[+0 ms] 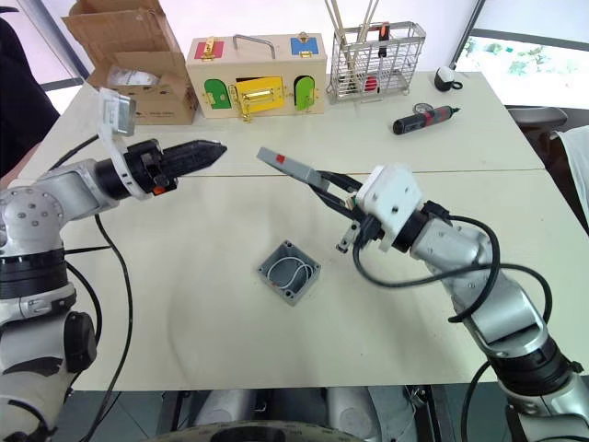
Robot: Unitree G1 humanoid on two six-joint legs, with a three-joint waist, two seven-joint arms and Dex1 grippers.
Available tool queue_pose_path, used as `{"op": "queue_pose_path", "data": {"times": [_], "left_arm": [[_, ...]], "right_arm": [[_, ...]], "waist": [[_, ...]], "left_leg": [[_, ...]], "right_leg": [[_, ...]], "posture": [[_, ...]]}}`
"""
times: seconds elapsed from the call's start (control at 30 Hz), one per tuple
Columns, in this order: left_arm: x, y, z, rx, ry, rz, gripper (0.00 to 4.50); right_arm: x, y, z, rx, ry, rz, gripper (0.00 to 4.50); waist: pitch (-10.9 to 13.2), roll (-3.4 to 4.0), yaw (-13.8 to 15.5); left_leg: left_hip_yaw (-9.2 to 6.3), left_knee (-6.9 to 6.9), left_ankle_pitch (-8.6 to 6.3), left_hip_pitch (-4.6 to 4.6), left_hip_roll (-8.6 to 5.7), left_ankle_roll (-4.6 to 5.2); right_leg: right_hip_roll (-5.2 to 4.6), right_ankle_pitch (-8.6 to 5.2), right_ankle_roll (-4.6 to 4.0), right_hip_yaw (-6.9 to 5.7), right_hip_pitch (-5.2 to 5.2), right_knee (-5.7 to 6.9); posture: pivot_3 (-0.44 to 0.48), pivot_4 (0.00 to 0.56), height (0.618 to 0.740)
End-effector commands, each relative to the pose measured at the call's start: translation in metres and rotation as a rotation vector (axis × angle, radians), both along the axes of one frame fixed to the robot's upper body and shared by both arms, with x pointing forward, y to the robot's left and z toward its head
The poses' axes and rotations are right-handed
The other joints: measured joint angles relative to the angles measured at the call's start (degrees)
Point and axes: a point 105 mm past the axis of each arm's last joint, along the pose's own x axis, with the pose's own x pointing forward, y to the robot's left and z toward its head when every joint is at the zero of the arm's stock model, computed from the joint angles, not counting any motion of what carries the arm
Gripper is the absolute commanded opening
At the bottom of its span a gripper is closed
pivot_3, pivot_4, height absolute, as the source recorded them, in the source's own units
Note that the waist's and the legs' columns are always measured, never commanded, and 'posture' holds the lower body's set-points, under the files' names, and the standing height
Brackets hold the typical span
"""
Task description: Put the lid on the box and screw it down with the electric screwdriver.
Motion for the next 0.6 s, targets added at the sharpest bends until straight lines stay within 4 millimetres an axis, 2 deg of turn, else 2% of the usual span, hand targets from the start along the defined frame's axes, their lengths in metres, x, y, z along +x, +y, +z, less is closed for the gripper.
{"op": "queue_pose_path", "data": {"times": [0.03, 0.23, 0.6], "left_arm": [[-0.011, -0.001, -0.013, 0.080, -0.015, -0.054, 3.55], [-0.022, -0.004, -0.020, 0.117, -0.007, -0.140, 3.55], [-0.026, -0.038, -0.041, 0.214, -0.087, -0.234, 3.55]], "right_arm": [[-0.019, 0.004, -0.037, -0.312, -0.298, 0.039, 0.11], [-0.028, 0.001, -0.078, -0.398, -0.375, 0.048, 0.11], [-0.027, 0.004, -0.085, -0.407, -0.435, 0.007, 0.11]], "waist": [[0.0, 0.00, 0.0], [0.0, -0.01, -0.2], [0.0, -0.01, 0.0]], "left_leg": [[-0.03, -0.08, 0.00, 0.10, -0.05, -0.01], [-0.03, -0.06, 0.04, 0.07, -0.11, -0.07], [-0.04, -0.06, 0.04, 0.11, -0.11, -0.06]], "right_leg": [[0.01, -0.01, -0.01, 0.00, 0.05, 0.01], [0.01, -0.01, -0.01, 0.02, 0.02, 0.03], [0.01, -0.01, -0.01, 0.09, 0.09, 0.04]], "posture": [[0.000, 0.150, 0.740], [0.000, 0.150, 0.740], [0.000, 0.150, 0.740]]}}
